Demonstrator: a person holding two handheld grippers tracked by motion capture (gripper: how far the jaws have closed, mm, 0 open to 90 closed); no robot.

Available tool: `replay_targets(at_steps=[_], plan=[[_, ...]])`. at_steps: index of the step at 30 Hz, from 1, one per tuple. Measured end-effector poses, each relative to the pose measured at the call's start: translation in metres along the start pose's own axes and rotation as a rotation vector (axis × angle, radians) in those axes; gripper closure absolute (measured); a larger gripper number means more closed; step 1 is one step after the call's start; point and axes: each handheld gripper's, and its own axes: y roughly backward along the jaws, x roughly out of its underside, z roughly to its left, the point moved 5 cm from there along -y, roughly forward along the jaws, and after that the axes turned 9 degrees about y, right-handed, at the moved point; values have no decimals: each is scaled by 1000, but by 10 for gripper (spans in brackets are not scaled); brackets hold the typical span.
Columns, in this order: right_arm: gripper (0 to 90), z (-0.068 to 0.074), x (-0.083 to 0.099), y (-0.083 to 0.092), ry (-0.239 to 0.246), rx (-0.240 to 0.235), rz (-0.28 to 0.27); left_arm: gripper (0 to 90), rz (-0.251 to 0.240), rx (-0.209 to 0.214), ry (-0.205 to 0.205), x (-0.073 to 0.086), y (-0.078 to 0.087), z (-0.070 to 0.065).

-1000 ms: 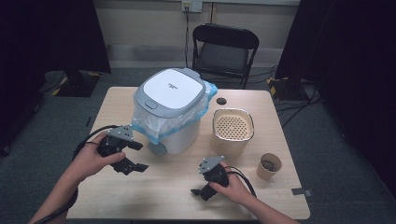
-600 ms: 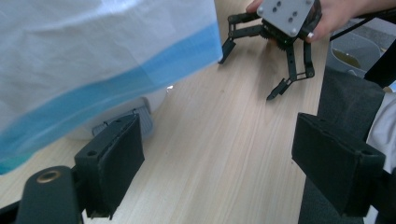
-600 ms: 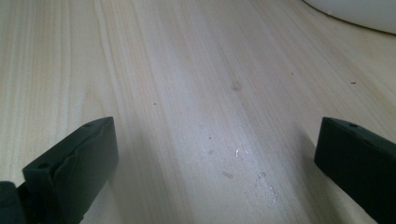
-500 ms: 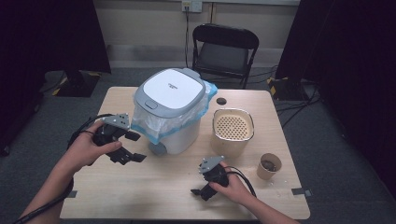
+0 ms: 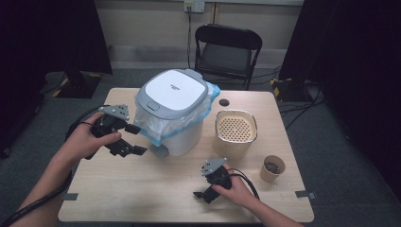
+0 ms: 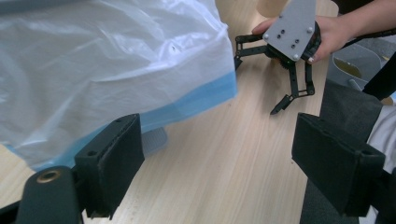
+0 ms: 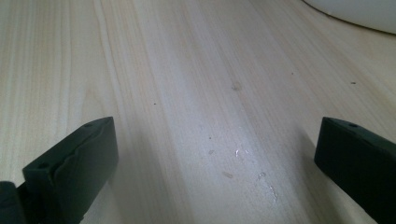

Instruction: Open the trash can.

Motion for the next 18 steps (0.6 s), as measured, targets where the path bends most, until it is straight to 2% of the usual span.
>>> replay_targets(at_steps=[1,5,10,18], plan=[[0,0,0,0,0,0,0,162,4,2,-11,-1,1,1],[0,0,0,0,0,0,0,162,-18,-4,-2,-9,7,3],[0,0,0,0,0,0,0,162,-19,-22,-5,-16,12,7],[0,0,0,0,0,0,0,162,-31,-22,-5,-32,16,8]])
